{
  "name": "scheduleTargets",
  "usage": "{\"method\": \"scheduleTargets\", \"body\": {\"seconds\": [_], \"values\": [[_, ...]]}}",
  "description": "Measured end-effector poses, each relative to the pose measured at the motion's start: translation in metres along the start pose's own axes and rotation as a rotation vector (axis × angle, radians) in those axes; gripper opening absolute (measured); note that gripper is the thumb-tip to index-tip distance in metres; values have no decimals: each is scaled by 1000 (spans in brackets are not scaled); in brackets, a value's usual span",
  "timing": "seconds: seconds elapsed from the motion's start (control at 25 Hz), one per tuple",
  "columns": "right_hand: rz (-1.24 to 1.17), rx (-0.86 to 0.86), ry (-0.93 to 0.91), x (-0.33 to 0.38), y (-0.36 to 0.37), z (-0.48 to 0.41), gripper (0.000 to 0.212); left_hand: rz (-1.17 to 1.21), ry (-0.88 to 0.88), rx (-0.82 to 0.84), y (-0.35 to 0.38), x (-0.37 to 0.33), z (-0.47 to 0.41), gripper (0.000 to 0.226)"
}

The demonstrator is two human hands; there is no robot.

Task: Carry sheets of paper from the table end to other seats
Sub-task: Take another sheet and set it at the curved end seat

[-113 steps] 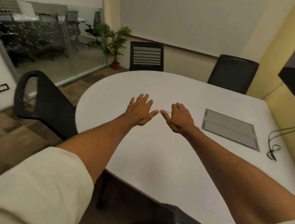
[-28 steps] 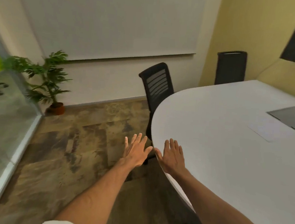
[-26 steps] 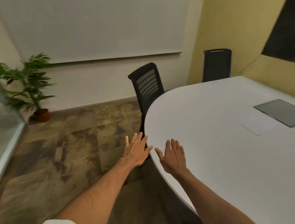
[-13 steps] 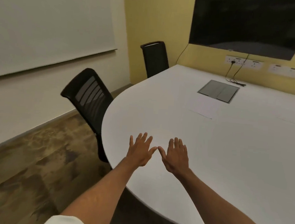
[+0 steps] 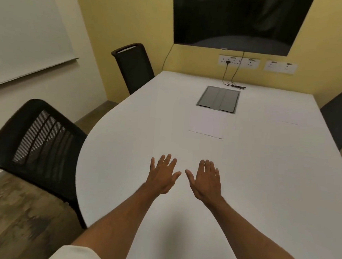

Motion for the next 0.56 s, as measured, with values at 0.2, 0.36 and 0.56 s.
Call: {"method": "scheduleTargets", "body": {"seconds": [0.2, 0.36, 0.56], "values": [[-12, -29, 155, 10, 2, -42, 77, -15, 145, -2, -5, 19, -68, 60], [-15, -69, 267, 26, -6, -80, 77, -43, 247, -11, -12, 37, -116, 60], [15, -83, 304, 40, -8, -124, 78, -48, 310, -30, -17, 50, -163, 61]]}}
Point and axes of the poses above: each hand's wrist, its own z-axis away from the middle knuckle, its own y-axis out of the palm, x = y × z, the point moved 1 cm from there along -z, towards the middle knuckle, and after that the axes turned 1 degree about -y, right-handed, at the moved point
